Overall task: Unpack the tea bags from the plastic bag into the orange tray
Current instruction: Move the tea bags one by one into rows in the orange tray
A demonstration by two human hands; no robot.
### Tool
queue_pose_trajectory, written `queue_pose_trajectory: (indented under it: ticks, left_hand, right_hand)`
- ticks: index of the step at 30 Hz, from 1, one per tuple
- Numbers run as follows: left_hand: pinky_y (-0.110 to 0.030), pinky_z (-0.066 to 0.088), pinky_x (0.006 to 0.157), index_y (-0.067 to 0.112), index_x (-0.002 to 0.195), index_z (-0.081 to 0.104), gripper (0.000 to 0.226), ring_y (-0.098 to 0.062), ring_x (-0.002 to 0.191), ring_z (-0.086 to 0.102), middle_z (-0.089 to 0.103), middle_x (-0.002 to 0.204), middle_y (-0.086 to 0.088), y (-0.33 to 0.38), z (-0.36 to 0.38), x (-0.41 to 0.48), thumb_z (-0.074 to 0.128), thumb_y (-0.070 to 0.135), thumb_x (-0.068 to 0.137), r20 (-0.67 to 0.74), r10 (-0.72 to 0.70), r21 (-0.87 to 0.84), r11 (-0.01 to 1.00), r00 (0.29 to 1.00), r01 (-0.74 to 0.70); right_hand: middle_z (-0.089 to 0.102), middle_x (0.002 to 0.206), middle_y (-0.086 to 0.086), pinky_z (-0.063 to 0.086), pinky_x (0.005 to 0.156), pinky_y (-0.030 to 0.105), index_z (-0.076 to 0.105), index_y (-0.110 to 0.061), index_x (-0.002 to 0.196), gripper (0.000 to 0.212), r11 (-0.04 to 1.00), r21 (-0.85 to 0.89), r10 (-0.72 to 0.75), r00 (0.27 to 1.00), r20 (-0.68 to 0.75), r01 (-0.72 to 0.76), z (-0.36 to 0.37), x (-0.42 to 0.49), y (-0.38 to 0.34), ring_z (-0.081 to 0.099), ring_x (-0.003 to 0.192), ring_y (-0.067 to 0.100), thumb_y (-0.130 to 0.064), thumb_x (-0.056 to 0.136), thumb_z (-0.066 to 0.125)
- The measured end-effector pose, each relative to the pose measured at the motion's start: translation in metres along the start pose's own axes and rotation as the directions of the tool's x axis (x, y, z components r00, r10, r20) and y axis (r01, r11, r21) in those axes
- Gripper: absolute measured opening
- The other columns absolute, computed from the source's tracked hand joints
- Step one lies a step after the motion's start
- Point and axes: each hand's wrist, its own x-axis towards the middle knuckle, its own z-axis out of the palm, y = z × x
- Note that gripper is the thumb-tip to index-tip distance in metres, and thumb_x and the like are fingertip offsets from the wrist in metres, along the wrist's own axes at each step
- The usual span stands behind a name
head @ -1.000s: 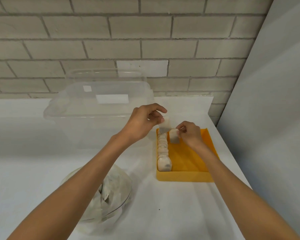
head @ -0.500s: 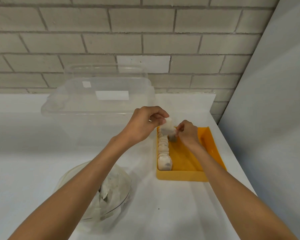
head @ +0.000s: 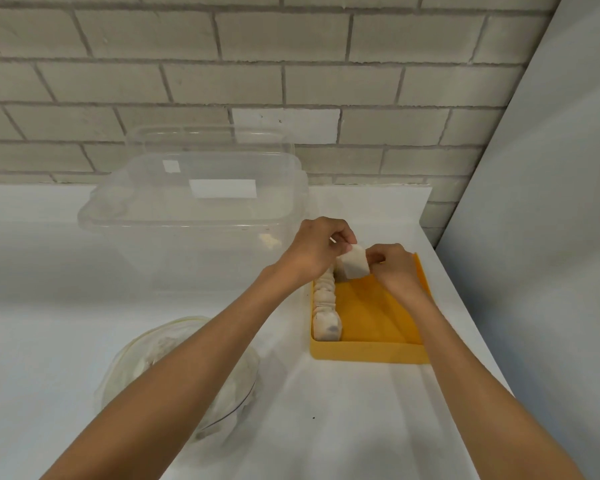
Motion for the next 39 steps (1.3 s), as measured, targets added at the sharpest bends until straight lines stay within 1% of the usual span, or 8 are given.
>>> queue_pose_trajectory:
  ticks: [5,8,11,14,18,21,29,39]
  left_hand:
    - [-0.017,0.043,0.073,0.008,0.093,0.071,0.013,-0.014,0.089,0.059,0.067,0.098,-0.004,-0.01,0.015,0.021,0.062,0.001,0.088,0.035,-0.058,0.082,0.995,0.998,0.055]
    - [-0.012,0.042,0.071,0.007,0.095,0.07,0.014,-0.015,0.09,0.06,0.067,0.101,-0.007,-0.015,0.02,0.026,0.061,-0.001,0.088,0.049,-0.066,0.094,0.994,0.997,0.061]
    - [-0.02,0.048,0.08,0.007,0.102,0.068,0.019,-0.018,0.094,0.061,0.065,0.106,-0.01,-0.02,0.021,0.025,0.055,-0.001,0.091,0.039,-0.108,0.106,0.989,0.993,0.103]
    - [-0.029,0.05,0.089,0.009,0.11,0.065,0.025,-0.022,0.099,0.06,0.063,0.112,-0.012,-0.03,0.022,0.019,0.05,-0.001,0.092,0.064,-0.163,0.18,0.972,0.985,0.149]
    - [-0.022,0.038,0.085,0.013,0.122,0.056,0.033,-0.024,0.111,0.05,0.052,0.121,-0.011,-0.041,0.028,0.004,0.051,0.002,0.091,0.114,-0.18,0.315,0.939,0.977,0.136]
    - [-0.025,0.038,0.089,0.012,0.128,0.052,0.039,-0.025,0.117,0.046,0.045,0.126,-0.012,-0.047,0.033,-0.005,0.05,0.0,0.091,0.08,-0.185,0.35,0.925,0.979,0.146]
    - [-0.022,0.037,0.092,0.012,0.127,0.051,0.04,-0.025,0.12,0.045,0.042,0.129,-0.012,-0.052,0.036,-0.014,0.054,-0.003,0.089,0.029,-0.207,0.312,0.931,0.978,0.187]
    - [-0.021,0.037,0.09,0.011,0.124,0.055,0.033,-0.025,0.115,0.05,0.047,0.126,-0.012,-0.041,0.028,-0.026,0.056,0.007,0.091,0.027,-0.109,0.283,0.954,0.994,0.097]
  right_hand:
    - [0.064,0.084,-0.004,0.045,0.069,0.025,0.064,-0.028,0.08,0.027,0.987,0.162,-0.039,0.97,0.24,0.0,-0.016,-0.009,-0.006,0.057,0.079,0.01,-0.001,0.082,0.06]
    - [0.055,0.067,0.002,0.04,0.064,0.03,0.052,-0.018,0.061,0.026,0.993,0.116,-0.025,0.976,0.218,0.0,-0.009,-0.006,-0.01,0.051,0.067,0.017,-0.005,0.08,0.065]
    - [0.054,0.063,0.011,0.04,0.061,0.031,0.048,-0.013,0.056,0.029,0.999,0.017,0.039,0.977,0.208,-0.044,0.003,0.001,-0.009,0.052,0.064,0.021,-0.001,0.077,0.064]
    - [0.062,0.066,0.009,0.053,0.068,0.037,0.055,-0.012,0.059,0.025,0.996,-0.001,0.086,0.974,0.21,-0.088,0.012,0.004,-0.007,0.062,0.067,0.023,0.004,0.077,0.063]
    - [0.068,0.087,0.015,0.058,0.076,0.039,0.062,-0.007,0.077,0.011,0.989,0.045,0.13,0.979,0.159,-0.139,0.022,0.007,-0.004,0.069,0.081,0.031,0.002,0.082,0.063]
    - [0.07,0.085,0.018,0.057,0.077,0.043,0.058,-0.009,0.07,0.016,0.987,0.03,0.151,0.98,0.133,-0.157,0.026,0.008,-0.005,0.069,0.081,0.031,0.002,0.082,0.061]
    - [0.071,0.085,0.017,0.057,0.081,0.043,0.059,-0.01,0.073,0.016,0.983,0.023,0.179,0.976,0.127,-0.183,0.032,0.008,-0.008,0.069,0.081,0.03,0.002,0.085,0.061]
    - [0.068,0.091,0.015,0.056,0.081,0.044,0.059,-0.012,0.081,0.009,0.991,-0.002,0.132,0.99,0.059,-0.132,0.018,0.004,-0.008,0.066,0.086,0.031,-0.003,0.084,0.059]
